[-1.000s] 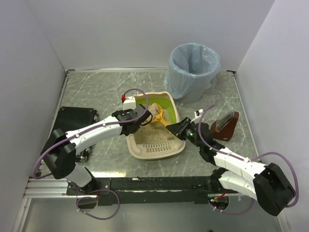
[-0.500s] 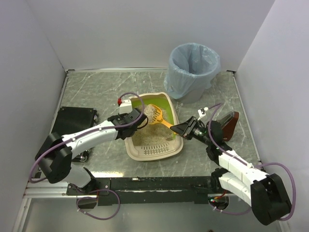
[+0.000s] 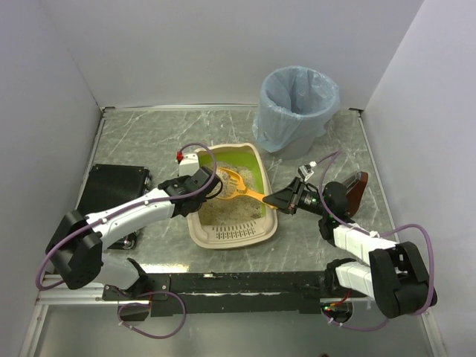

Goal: Clean the litter box

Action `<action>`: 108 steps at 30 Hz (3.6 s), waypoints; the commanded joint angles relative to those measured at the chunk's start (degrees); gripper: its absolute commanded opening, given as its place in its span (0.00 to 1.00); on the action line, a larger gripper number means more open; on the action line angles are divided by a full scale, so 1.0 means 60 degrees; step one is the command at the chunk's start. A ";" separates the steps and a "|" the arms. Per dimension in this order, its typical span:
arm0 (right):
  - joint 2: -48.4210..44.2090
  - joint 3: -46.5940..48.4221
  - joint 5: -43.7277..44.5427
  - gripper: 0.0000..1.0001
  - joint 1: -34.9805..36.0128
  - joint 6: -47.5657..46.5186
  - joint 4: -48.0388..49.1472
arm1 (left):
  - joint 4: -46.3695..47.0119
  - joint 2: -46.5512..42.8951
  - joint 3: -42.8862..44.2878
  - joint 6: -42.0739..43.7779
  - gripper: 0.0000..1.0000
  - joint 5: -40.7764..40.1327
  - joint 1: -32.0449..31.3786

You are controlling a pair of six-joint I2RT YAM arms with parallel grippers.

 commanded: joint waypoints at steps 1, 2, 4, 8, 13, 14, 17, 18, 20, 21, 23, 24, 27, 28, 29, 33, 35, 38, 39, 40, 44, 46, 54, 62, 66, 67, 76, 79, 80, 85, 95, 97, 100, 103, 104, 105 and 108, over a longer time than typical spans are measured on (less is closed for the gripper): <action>0.0092 0.0438 -0.0286 0.00 -0.0039 -0.0385 0.0752 | 0.1476 -0.0599 0.0584 -0.0418 0.01 -0.0216 0.0024; 0.0121 0.0715 -0.0051 0.00 0.0005 -0.0606 0.0268 | 0.1506 -0.0613 0.0585 -0.0404 0.01 -0.0201 0.0024; 0.0107 0.0762 -0.0441 0.00 -0.0183 -0.0506 0.0395 | 0.1521 -0.0584 0.0614 -0.0520 0.01 -0.0230 0.0024; -0.0946 0.1023 0.0357 0.00 -0.0421 -0.2345 -0.2774 | 0.1520 -0.0715 0.0556 -0.0638 0.01 -0.0245 0.0024; -0.1225 0.1085 0.0099 0.00 -0.0476 -0.2671 -0.3551 | 0.1418 -0.0979 0.0482 -0.0653 0.01 -0.0304 0.0024; -0.1734 0.1041 0.0446 0.00 -0.0724 -0.3137 -0.4096 | 0.1433 -0.1037 0.0453 -0.0638 0.01 -0.0304 0.0024; -0.1509 0.0952 0.0977 0.00 -0.0553 -0.3013 -0.3156 | 0.1521 -0.1184 0.0336 -0.0638 0.01 -0.0333 0.0024; -0.1200 0.0996 0.0469 0.00 -0.0537 -0.2271 -0.2613 | 0.1622 -0.1199 0.0321 -0.0624 0.01 -0.0289 0.0038; -0.0614 0.0880 -0.0207 0.00 -0.0595 -0.1607 -0.1166 | 0.1609 -0.1155 0.0365 -0.0624 0.01 -0.0143 0.0038; -0.0611 0.0749 -0.0674 0.00 -0.0900 -0.1285 -0.1056 | 0.1623 -0.1141 0.0380 -0.0594 0.01 -0.0128 0.0038; -0.0771 0.0542 -0.0636 0.00 -0.1063 -0.1673 -0.1446 | 0.1506 -0.1126 0.0409 -0.0696 0.01 -0.0230 0.0038; -0.0743 0.0702 -0.0461 0.00 -0.0861 -0.1880 -0.1610 | 0.1521 -0.1126 0.0366 -0.0711 0.01 -0.0245 0.0038; -0.0319 0.1085 -0.0852 0.00 -0.0740 -0.1285 -0.0650 | 0.1725 -0.1199 0.0292 -0.0638 0.01 -0.0070 0.0053; -0.0376 0.0794 -0.1261 0.00 -0.0988 -0.1093 -0.0427 | 0.1697 -0.1185 0.0335 -0.0667 0.01 -0.0069 0.0053; -0.0652 0.0690 -0.1308 0.00 -0.1223 -0.1280 -0.0642 | 0.1624 -0.1184 0.0365 -0.0667 0.01 -0.0113 0.0053; -0.0335 0.0937 -0.0706 0.00 -0.0947 -0.1475 -0.0378 | 0.1799 -0.1214 0.0322 -0.0638 0.01 -0.0158 0.0067; 0.0017 0.0807 -0.1756 0.00 -0.1237 -0.0307 0.0699 | 0.1785 -0.1199 0.0394 -0.0609 0.01 -0.0142 0.0082; -0.0200 0.0688 -0.1168 0.00 -0.1446 -0.1157 -0.0274 | 0.1653 -0.1170 0.0468 -0.0667 0.01 -0.0259 0.0082; -0.0114 0.0805 -0.0974 0.00 -0.1300 -0.1237 -0.0467 | 0.1696 -0.1170 0.0439 -0.0667 0.01 -0.0289 0.0097; 0.0046 0.1067 -0.1030 0.00 -0.1139 -0.1180 -0.0034 | 0.1725 -0.1170 0.0453 -0.0653 0.01 -0.0246 0.0097; 0.0299 0.0997 -0.1792 0.00 -0.1488 -0.0401 0.0356 | 0.1667 -0.1126 0.0541 -0.0623 0.01 -0.0201 0.0126; 0.0093 0.1141 -0.1266 0.00 -0.1402 -0.0986 -0.0377 | 0.1899 -0.1155 0.0410 -0.0653 0.01 -0.0158 0.0141; -0.1550 0.1950 -0.0369 0.00 -0.1490 -0.3324 -0.3958 | 0.2090 -0.0775 0.0702 -0.0566 0.01 -0.0041 0.0258; -0.1650 0.2211 -0.0648 0.00 -0.1649 -0.4152 -0.5886 | 0.2838 -0.0204 0.1068 -0.0403 0.01 0.0252 0.0302; -0.2193 0.2771 -0.0149 0.00 -0.1913 -0.5445 -0.7987 | 0.2999 0.0381 0.1624 -0.0346 0.01 0.0487 0.0302; -0.1976 0.2566 -0.0529 0.00 -0.1899 -0.4325 -0.7157 | 0.3015 0.0470 0.1683 -0.0389 0.01 0.0473 0.0316; -0.1826 0.3411 -0.0316 0.00 -0.2001 -0.4851 -0.7701 | 0.2810 0.0910 0.2459 -0.0667 0.01 0.0560 0.0361; -0.1856 0.4145 0.0053 0.00 -0.2045 -0.5267 -0.9257 | 0.2707 0.1100 0.2767 -0.0697 0.01 0.0561 0.0360; -0.1842 0.4175 -0.0222 0.00 -0.2045 -0.5078 -0.9156 | 0.2664 0.1159 0.2884 -0.0740 0.01 0.0488 0.0375; -0.1797 0.4335 -0.0519 0.00 -0.2382 -0.4065 -0.8364 | 0.2429 0.1686 0.3397 -0.1062 0.01 0.0473 0.0390; -0.1901 0.5463 0.0185 0.00 -0.2558 -0.3934 -0.8760 | 0.2502 0.1790 0.3295 -0.1268 0.01 0.0663 0.0390; -0.1769 0.5580 0.0156 0.00 -0.2631 -0.3685 -0.8599 | 0.2531 0.1716 0.3208 -0.1268 0.01 0.0605 0.0390; -0.1637 0.5830 0.0156 0.00 -0.2835 -0.3362 -0.8132 | 0.2575 0.1599 0.3120 -0.1239 0.01 0.0575 0.0390; -0.1418 0.6225 0.0229 0.00 -0.3245 -0.3026 -0.7708 | 0.2634 0.1540 0.3104 -0.1136 0.01 0.0721 0.0390; -0.1301 0.6458 0.0186 0.00 -0.3362 -0.2880 -0.7633 | 0.2590 0.1555 0.3119 -0.1165 0.01 0.0780 0.0390; -0.1082 0.6576 0.0084 0.00 -0.3523 -0.2588 -0.7356 | 0.2576 0.1569 0.3134 -0.1151 0.01 0.0795 0.0390; -0.0541 0.7074 -0.0312 0.00 -0.4226 -0.1856 -0.6712 | 0.2546 0.1584 0.3148 -0.1180 0.01 0.0810 0.0390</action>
